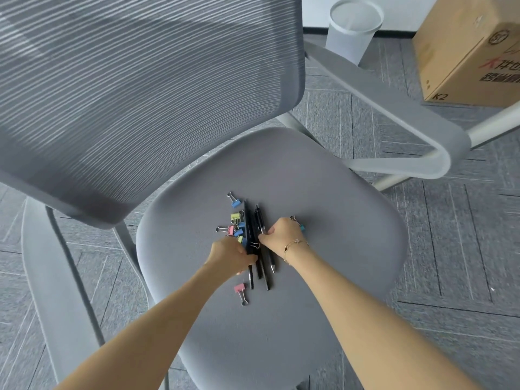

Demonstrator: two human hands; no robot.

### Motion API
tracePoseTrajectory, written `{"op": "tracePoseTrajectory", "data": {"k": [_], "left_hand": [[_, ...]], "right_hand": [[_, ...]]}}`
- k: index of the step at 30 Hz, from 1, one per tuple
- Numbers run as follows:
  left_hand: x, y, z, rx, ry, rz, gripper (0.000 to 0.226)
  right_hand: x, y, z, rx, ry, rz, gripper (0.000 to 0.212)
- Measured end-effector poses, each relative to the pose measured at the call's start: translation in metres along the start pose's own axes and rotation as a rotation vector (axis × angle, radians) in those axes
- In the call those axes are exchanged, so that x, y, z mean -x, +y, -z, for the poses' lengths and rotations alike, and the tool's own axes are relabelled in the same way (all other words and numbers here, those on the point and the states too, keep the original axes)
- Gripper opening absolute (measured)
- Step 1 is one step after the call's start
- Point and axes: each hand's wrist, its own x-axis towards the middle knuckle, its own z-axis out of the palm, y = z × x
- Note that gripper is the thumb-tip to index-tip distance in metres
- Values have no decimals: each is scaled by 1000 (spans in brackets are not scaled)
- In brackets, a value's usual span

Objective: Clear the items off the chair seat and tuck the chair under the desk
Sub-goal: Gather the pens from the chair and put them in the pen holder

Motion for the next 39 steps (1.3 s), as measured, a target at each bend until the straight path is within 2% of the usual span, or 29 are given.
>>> {"op": "tracePoseTrajectory", "data": {"k": [3,9,14,17,20,23,25,27,31,39], "left_hand": [[-2,5,-5,149,4,93,37],[1,15,-3,128,15,180,35],[7,2,15,68,14,138,37],[12,-6,27,-8,-32,81,39],[17,-10,34,-30,-55,3,33],[24,-13,38,-12,-26,-58,23],[27,-14,40,18,-6,-87,16],[33,-14,43,64,30,-111,9],[58,-9,53,126,85,-214,18],[157,25,101,-9,64,-371,19]], "right_hand": [[0,2,2,-25,1,2,55],[0,-3,2,-5,-5,8,50],[1,-9,0,89,-10,-41,39],[6,-19,-4,266,-2,-10,8],[7,-24,-10,415,7,27,18],[14,-27,-4,463,2,96,19],[23,-25,5,420,22,128,15],[33,-22,14,335,65,147,21],[62,-23,37,222,137,225,18],[186,-21,103,4,225,192,22]]}}
